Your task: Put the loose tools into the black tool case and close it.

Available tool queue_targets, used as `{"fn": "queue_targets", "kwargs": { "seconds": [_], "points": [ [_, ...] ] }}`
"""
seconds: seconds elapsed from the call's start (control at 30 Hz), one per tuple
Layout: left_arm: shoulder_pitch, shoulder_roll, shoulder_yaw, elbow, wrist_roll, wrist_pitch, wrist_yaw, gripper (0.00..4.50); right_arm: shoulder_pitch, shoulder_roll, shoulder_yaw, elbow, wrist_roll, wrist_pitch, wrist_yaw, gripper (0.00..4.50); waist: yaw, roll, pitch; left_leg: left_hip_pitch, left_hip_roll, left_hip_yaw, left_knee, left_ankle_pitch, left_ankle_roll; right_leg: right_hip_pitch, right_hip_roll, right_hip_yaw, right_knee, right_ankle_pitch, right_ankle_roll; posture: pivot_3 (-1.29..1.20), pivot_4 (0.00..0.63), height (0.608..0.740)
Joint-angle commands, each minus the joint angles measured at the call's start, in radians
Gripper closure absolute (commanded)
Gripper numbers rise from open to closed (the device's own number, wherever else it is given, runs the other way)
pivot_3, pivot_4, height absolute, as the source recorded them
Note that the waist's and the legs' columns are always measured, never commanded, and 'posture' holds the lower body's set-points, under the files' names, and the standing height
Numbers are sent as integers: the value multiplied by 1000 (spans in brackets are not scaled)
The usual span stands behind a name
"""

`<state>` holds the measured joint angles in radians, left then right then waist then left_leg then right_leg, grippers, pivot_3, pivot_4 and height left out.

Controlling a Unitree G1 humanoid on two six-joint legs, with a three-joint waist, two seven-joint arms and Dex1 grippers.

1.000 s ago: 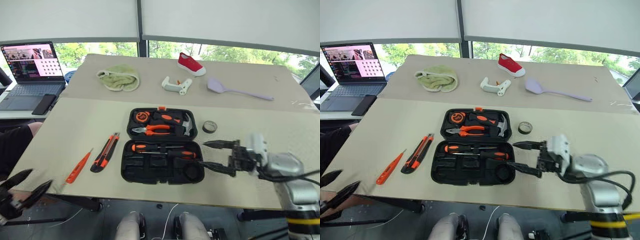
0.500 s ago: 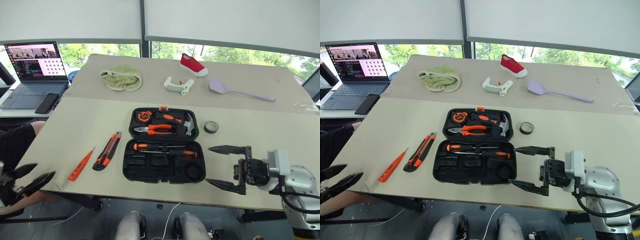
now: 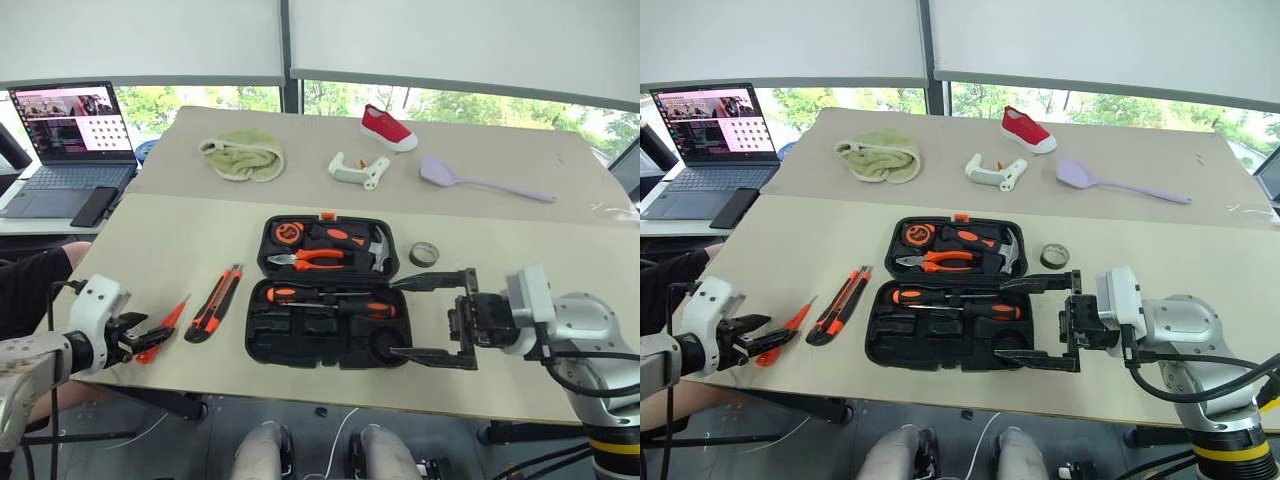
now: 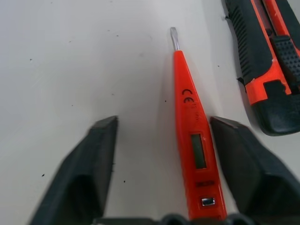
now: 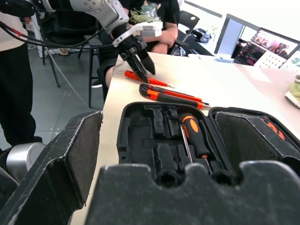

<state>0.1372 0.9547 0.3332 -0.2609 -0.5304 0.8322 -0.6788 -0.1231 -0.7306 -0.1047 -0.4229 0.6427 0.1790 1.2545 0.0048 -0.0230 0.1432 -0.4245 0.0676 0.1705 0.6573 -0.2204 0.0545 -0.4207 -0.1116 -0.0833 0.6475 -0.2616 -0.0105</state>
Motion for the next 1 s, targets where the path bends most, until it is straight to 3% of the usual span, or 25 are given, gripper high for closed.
{"fn": "queue_targets", "kwargs": {
  "seconds": [0.03,0.17,0.3,0.4,0.57,0.8,1.0],
  "points": [
    [45,-7,4,-13,8,4,-29,2846,3,-8,-21,-28,3,-10,-16,0,3,0,0,0,0,0,0,0,0,0,0,0,0,0,0,0,150,736],
    [72,8,62,-2,11,-58,-79,4041,19,-10,-26,-27,2,-17,-17,0,2,0,0,0,0,0,0,0,0,0,0,0,0,0,0,0,150,736],
    [28,63,130,75,16,-161,-190,4036,29,-18,-36,-24,5,-11,-23,0,3,-1,1,-1,1,0,0,0,0,-1,0,-1,0,0,0,0,150,736],
    [-72,74,99,106,-15,-328,-371,4036,30,-32,-54,-11,10,-5,-26,0,10,-2,1,-1,0,-1,0,0,-1,-1,0,-4,0,0,-1,0,150,736],
    [-336,90,-146,74,-12,-393,-600,4036,40,-65,-101,15,5,10,-42,0,19,-1,2,-5,-1,-1,2,0,-1,-1,-2,-7,-2,1,1,0,150,736],
    [-717,-42,-564,162,244,-452,-698,4036,107,-88,-135,21,-20,0,-57,0,14,-2,2,-8,-4,0,4,9,6,3,10,-6,0,1,3,0,150,736],
    [-815,-137,-716,225,381,-485,-690,4036,185,-80,-164,-41,-19,10,-107,0,5,-2,2,-8,-2,0,5,12,2,2,16,-2,1,1,3,0,150,736]
  ]
}}
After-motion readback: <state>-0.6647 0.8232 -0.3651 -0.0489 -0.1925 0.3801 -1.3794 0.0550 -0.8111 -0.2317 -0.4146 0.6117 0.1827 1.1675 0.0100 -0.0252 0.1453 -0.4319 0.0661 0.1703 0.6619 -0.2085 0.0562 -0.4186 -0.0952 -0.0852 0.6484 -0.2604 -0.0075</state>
